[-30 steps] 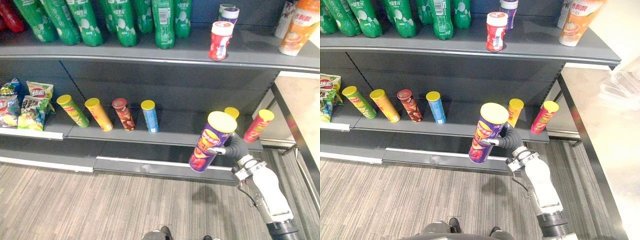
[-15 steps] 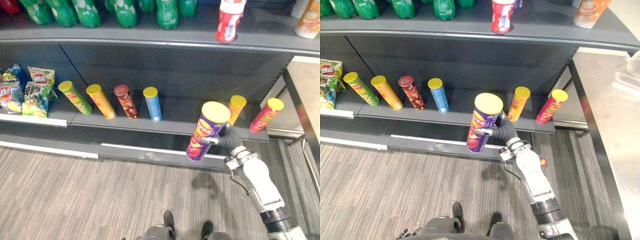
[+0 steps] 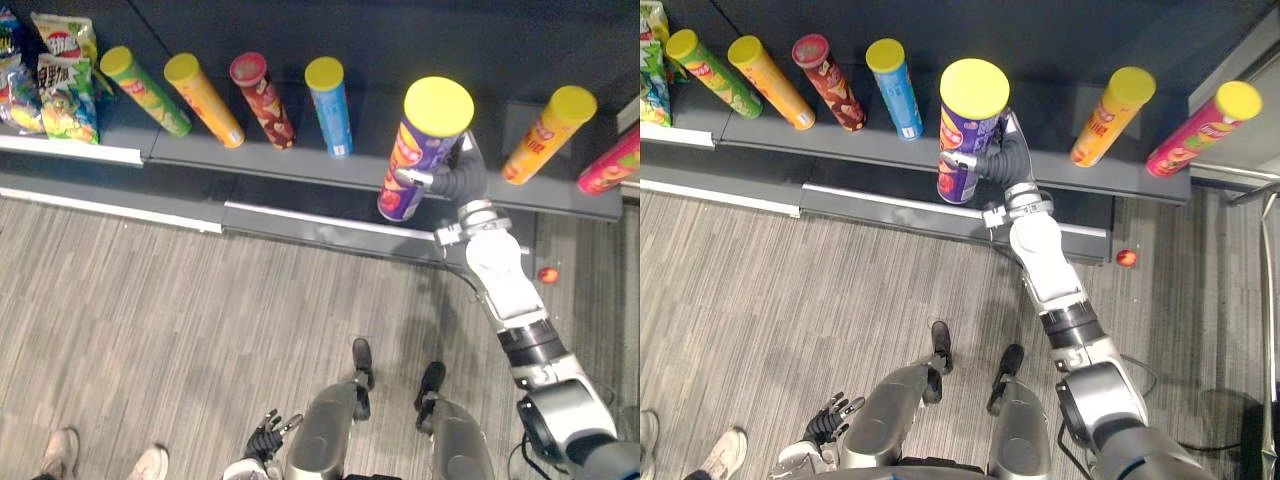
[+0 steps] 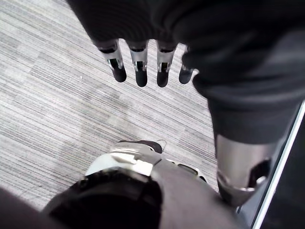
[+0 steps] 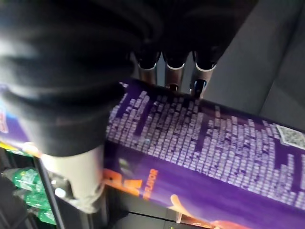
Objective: Put the gum and the chips on the shelf.
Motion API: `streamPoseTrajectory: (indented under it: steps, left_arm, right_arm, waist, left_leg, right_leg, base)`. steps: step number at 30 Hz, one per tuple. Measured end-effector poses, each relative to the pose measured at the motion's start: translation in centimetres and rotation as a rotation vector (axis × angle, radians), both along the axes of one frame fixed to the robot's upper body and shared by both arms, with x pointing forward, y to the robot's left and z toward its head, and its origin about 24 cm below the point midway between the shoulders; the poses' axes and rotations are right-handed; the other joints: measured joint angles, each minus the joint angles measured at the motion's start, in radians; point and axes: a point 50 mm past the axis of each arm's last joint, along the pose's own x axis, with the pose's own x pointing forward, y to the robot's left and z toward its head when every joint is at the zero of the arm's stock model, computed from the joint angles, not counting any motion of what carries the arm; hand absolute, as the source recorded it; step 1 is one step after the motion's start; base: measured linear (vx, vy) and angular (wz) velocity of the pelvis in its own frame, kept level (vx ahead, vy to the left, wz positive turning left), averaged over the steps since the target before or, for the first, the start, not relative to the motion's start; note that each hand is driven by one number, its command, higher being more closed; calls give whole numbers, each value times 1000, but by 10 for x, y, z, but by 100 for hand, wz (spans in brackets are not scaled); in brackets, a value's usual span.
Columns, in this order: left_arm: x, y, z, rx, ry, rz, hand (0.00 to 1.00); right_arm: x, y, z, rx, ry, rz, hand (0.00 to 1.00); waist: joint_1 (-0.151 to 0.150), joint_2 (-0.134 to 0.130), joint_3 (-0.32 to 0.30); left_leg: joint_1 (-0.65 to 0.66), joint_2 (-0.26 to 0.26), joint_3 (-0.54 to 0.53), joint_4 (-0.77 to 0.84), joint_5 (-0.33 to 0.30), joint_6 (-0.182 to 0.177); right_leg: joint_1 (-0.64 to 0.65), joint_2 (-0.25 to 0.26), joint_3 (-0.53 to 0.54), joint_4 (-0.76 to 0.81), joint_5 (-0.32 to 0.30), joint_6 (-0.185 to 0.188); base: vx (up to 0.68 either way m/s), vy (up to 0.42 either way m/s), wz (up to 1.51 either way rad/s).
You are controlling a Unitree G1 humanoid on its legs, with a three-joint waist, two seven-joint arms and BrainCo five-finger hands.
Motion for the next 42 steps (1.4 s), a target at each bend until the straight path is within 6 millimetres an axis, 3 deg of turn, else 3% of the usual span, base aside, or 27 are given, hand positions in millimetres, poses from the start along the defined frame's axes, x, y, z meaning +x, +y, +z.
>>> streamPoseTrajectory:
  steps: [4,9,14,24,31,37,42]
  left_arm:
    - [16,-9,6,6,-48,-80,0]
    - [28,-14,13,28,-86,-136,0]
    - [39,-24,19,5,-123,-181,0]
    - [43,-28,23,46,-158,-198,0]
    - [43,-29,23,57,-150,-173,0]
    - [44,-30,23,39,-150,-161,0]
    - [44,-31,23,35,-152,-168,0]
  right_arm:
    - [9,-1,25,-16,-61,-50,100]
    - [20,-11,31,-45,-67,-145,100]
    - [32,-38,48,-70,-107,-327,100]
    - [33,-62,66,-88,-195,-517,100]
    - [29,-75,85,-106,-313,-658,100]
    - [23,-76,109,-88,-418,-704,100]
    - [21,-76,117,-83,-442,-709,100]
  waist:
    - [24,36,19]
    - [46,57,31]
    - [88,95,47]
    - [101,98,45]
    - [132,101,43]
    - [150,101,43]
    - [161,104,41]
  left_leg:
    - [-59,-1,-17,28,1,1]
    - [-105,-13,-53,42,15,10]
    - [-152,-23,-82,57,34,8]
    - [-212,-26,-102,70,50,-3]
    - [-236,-27,-123,71,56,-11]
    - [-261,-30,-135,94,55,-14]
    - [-275,-30,-147,127,39,-23]
  right_leg:
    - [-67,-14,-9,67,-21,-9]
    - [-123,-45,-51,158,-67,-20]
    - [-177,-70,-76,229,-100,-34]
    - [-244,-85,-93,282,-122,-51]
    - [-269,-94,-113,314,-149,-61]
    - [-290,-105,-125,350,-183,-67]
    - [-300,-113,-132,384,-212,-74]
  base:
    - [-8,-3,10]
    - [-8,-34,28]
    - [-22,-57,21]
    - [-19,-65,6]
    - [12,-82,9]
    - [44,-90,9]
    - [27,-96,7]
